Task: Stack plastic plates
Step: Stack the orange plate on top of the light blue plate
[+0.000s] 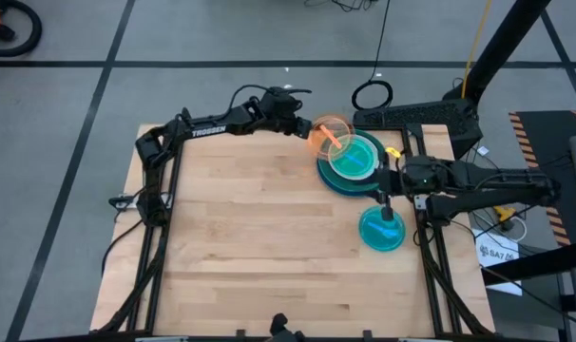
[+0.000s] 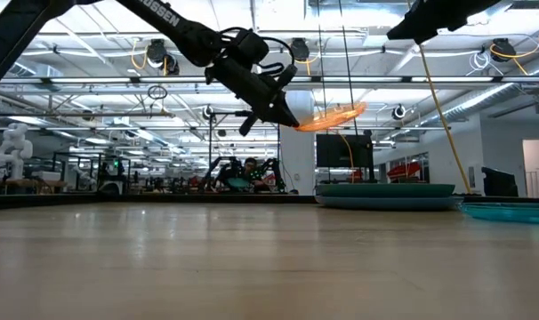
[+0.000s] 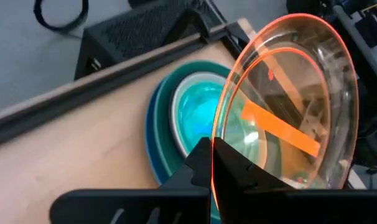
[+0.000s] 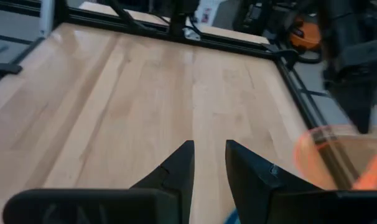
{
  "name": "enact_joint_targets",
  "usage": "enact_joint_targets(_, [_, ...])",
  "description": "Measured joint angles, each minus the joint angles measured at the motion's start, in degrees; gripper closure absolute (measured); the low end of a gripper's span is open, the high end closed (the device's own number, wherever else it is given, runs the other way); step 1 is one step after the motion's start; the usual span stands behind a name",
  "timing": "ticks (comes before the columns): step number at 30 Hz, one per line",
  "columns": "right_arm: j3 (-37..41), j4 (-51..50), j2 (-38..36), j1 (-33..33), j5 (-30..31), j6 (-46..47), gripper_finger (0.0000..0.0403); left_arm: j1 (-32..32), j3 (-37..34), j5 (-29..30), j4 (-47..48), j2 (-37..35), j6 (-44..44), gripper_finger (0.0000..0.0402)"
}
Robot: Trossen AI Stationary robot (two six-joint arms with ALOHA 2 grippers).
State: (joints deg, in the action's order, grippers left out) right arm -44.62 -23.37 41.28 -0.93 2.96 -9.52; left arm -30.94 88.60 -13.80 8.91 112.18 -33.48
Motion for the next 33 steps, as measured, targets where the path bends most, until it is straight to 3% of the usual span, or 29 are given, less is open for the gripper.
enact_joint_targets(10, [0.01, 0.58, -0.99, 1.82, 3.00, -2.25, 0.0319, 1.24, 1.59, 0.97, -0.72, 3.21, -1.58, 0.0399])
enact_joint_targets(26, [0.02, -0.49, -1.01, 1.79, 3.08, -3.37, 0.0319, 4.08, 29.67, 1.43, 15.33, 20.32, 4.61, 0.0399])
enact_joint_targets(33, [0.02, -0.75, -1.01, 1.81, 3.06, -3.60, 0.0319, 4.59, 38.67, 0.96, 22.02, 26.99, 5.55, 0.0399])
